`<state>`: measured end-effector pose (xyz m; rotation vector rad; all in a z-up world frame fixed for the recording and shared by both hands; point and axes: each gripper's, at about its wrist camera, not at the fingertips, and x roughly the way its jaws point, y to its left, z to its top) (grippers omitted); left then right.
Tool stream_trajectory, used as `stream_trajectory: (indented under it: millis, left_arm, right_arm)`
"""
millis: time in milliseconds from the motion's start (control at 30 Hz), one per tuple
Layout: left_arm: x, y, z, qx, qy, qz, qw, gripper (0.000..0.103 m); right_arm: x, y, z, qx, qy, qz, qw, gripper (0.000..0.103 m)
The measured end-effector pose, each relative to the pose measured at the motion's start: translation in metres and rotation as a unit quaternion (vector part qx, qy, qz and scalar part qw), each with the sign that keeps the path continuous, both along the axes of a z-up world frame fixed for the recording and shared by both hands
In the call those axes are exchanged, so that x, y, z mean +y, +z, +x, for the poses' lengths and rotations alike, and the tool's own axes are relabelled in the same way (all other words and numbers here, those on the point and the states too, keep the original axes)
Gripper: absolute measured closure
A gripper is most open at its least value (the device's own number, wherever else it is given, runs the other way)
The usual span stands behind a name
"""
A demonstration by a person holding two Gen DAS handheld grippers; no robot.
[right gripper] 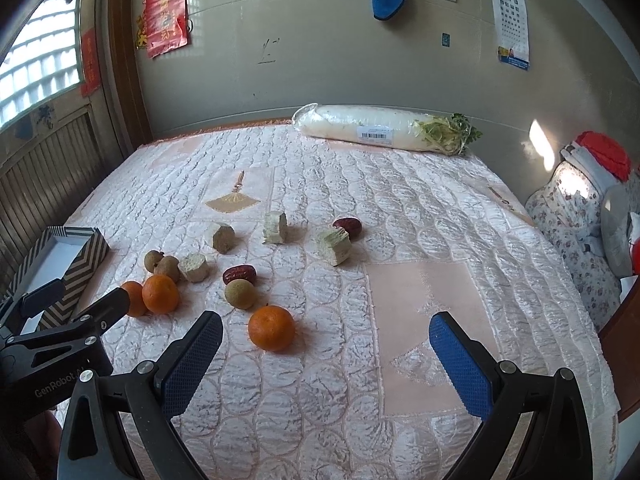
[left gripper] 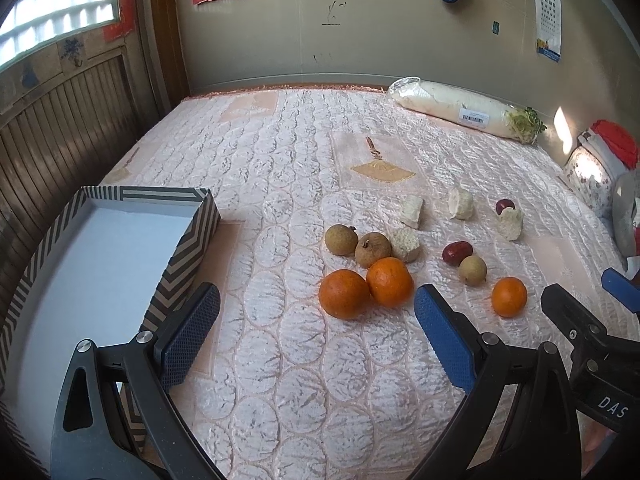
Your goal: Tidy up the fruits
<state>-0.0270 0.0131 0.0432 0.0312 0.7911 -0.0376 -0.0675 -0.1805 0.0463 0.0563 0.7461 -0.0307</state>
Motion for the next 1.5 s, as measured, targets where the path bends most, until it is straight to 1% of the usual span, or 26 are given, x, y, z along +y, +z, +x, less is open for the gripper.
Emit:
stream_trajectory:
  millis: [67, 167, 233, 267, 333, 467, 500, 533, 600, 667, 767, 800, 833, 867, 933, 1000, 1067, 1133, 1267, 1300, 1333, 1400, 1433, 1500]
  left_arm:
    - [0.001, -0.001, 0.002, 0.002, 0.000, -0.002, 1.0000, 0.004]
    - [0.002, -0.002, 0.005, 0.011, -0.007, -0.006, 0.9999, 0.005]
    - [0.004, -0.003, 0.007, 0.023, -0.013, -0.008, 0.9996, 0.005]
    - [0.007, -0.003, 0.008, 0.023, -0.016, -0.009, 0.9996, 0.005]
    - [0.010, -0.002, 0.007, 0.020, -0.017, -0.007, 0.9996, 0.005]
    - [0.014, 0.001, 0.003, 0.031, -0.050, -0.014, 0.9982, 0.005]
    - [0.015, 0.001, 0.002, 0.032, -0.054, -0.012, 0.9980, 0.005]
    - [0.015, 0.000, 0.001, 0.032, -0.058, -0.011, 0.9977, 0.005]
    - [0.012, -0.001, 0.002, 0.036, -0.070, -0.010, 0.9968, 0.006]
    - [0.008, -0.004, 0.003, 0.041, -0.085, -0.009, 0.9955, 0.011]
    - [0.003, -0.009, 0.008, 0.052, -0.104, -0.003, 0.9932, 0.023]
    - [0.002, -0.011, 0.011, 0.055, -0.104, -0.001, 0.9930, 0.029]
    - [0.002, -0.014, 0.014, 0.061, -0.104, -0.002, 0.9928, 0.032]
    - [0.004, -0.016, 0.016, 0.065, -0.102, -0.003, 0.9926, 0.034]
    - [0.005, -0.023, 0.022, 0.079, -0.100, -0.008, 0.9918, 0.044]
    - [0.006, -0.026, 0.026, 0.084, -0.099, -0.008, 0.9915, 0.045]
    - [0.006, -0.027, 0.028, 0.083, -0.096, -0.007, 0.9919, 0.045]
    - [0.004, -0.027, 0.030, 0.081, -0.101, -0.013, 0.9915, 0.045]
    - [0.000, -0.025, 0.031, 0.076, -0.105, -0.011, 0.9915, 0.045]
    - [0.000, -0.025, 0.031, 0.075, -0.106, -0.015, 0.9914, 0.047]
    - [0.000, -0.025, 0.032, 0.075, -0.107, -0.016, 0.9912, 0.049]
    - [-0.002, -0.025, 0.032, 0.074, -0.110, -0.014, 0.9910, 0.050]
    - [-0.002, -0.025, 0.031, 0.074, -0.110, -0.011, 0.9910, 0.050]
    - [-0.001, -0.025, 0.031, 0.075, -0.110, -0.011, 0.9911, 0.050]
  right_arm:
    - [0.001, -0.002, 0.002, 0.002, 0.003, 0.001, 1.000, 0.000]
    - [0.003, -0.003, 0.003, 0.002, 0.012, -0.002, 1.000, 0.006]
    - [0.005, -0.004, 0.004, 0.005, 0.025, -0.002, 1.000, 0.012]
    - [0.006, -0.005, 0.005, 0.006, 0.031, -0.001, 1.000, 0.015]
    - [0.009, -0.008, 0.006, 0.012, 0.047, 0.003, 0.999, 0.023]
    - [0.017, -0.014, 0.009, 0.025, 0.087, 0.013, 0.996, 0.034]
    - [0.019, -0.015, 0.009, 0.027, 0.095, 0.013, 0.995, 0.039]
    - [0.021, -0.016, 0.010, 0.031, 0.104, 0.011, 0.994, 0.040]
    - [0.024, -0.017, 0.009, 0.034, 0.112, 0.008, 0.993, 0.041]
    - [0.026, -0.018, 0.008, 0.035, 0.115, 0.006, 0.993, 0.042]
    - [0.025, -0.017, 0.008, 0.035, 0.115, 0.007, 0.993, 0.042]
    - [0.025, -0.016, 0.008, 0.034, 0.114, 0.009, 0.993, 0.042]
    - [0.024, -0.015, 0.008, 0.034, 0.112, 0.010, 0.993, 0.042]
    - [0.022, -0.015, 0.008, 0.035, 0.112, 0.011, 0.993, 0.042]
    - [0.021, -0.015, 0.008, 0.034, 0.113, 0.012, 0.993, 0.042]
    - [0.021, -0.015, 0.009, 0.034, 0.117, 0.017, 0.992, 0.043]
    - [0.020, -0.018, 0.010, 0.036, 0.121, 0.023, 0.992, 0.044]
    - [0.021, -0.021, 0.014, 0.041, 0.128, 0.030, 0.991, 0.044]
    - [0.023, -0.025, 0.023, 0.042, 0.142, 0.052, 0.988, 0.045]
    - [0.024, -0.026, 0.026, 0.042, 0.142, 0.051, 0.988, 0.046]
    - [0.025, -0.027, 0.029, 0.038, 0.138, 0.042, 0.989, 0.047]
    - [0.026, -0.028, 0.035, 0.038, 0.135, 0.027, 0.990, 0.052]
    - [0.025, -0.028, 0.039, 0.039, 0.133, 0.024, 0.990, 0.055]
    - [0.021, -0.026, 0.043, 0.042, 0.133, 0.029, 0.990, 0.058]
